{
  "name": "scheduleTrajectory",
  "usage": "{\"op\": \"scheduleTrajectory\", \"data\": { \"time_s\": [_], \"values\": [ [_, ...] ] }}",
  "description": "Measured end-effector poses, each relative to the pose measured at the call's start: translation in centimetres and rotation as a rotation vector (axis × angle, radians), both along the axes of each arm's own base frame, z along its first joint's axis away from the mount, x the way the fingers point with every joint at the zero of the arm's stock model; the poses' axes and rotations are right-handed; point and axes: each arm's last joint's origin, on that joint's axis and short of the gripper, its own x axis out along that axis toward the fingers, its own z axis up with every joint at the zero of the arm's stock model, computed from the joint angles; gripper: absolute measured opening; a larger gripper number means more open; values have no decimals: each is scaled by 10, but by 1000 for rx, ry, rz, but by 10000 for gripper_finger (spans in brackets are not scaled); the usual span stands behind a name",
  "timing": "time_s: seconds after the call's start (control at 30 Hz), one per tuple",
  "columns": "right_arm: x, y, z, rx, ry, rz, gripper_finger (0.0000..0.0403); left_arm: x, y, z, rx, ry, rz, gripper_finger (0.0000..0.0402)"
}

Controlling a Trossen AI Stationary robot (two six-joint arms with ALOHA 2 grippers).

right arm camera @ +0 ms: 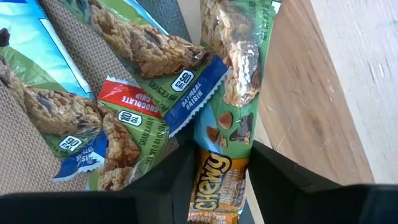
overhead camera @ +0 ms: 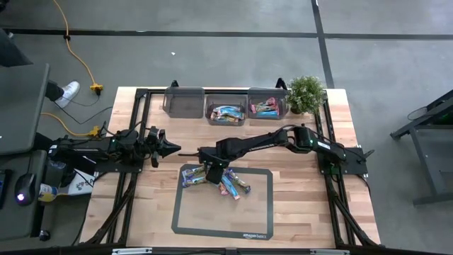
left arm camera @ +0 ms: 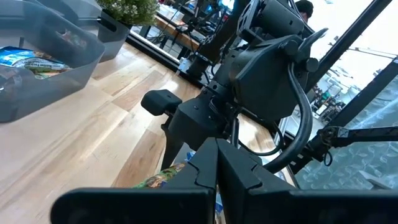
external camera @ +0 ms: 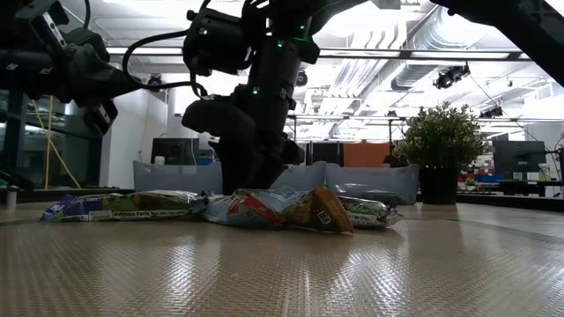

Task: Pick and place Granola Bars by type
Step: Put the yellow granola bar into the center black bin

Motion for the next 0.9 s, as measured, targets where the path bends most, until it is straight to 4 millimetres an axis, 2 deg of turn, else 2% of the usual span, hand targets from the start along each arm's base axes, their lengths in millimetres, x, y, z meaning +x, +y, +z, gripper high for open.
{"op": "scheduleTrajectory", "data": {
  "time_s": [0.9],
  "values": [
    [0, -1, -1, -16, 1, -6, 133, 0, 0, 0, 0, 0, -1, 1]
  ]
}}
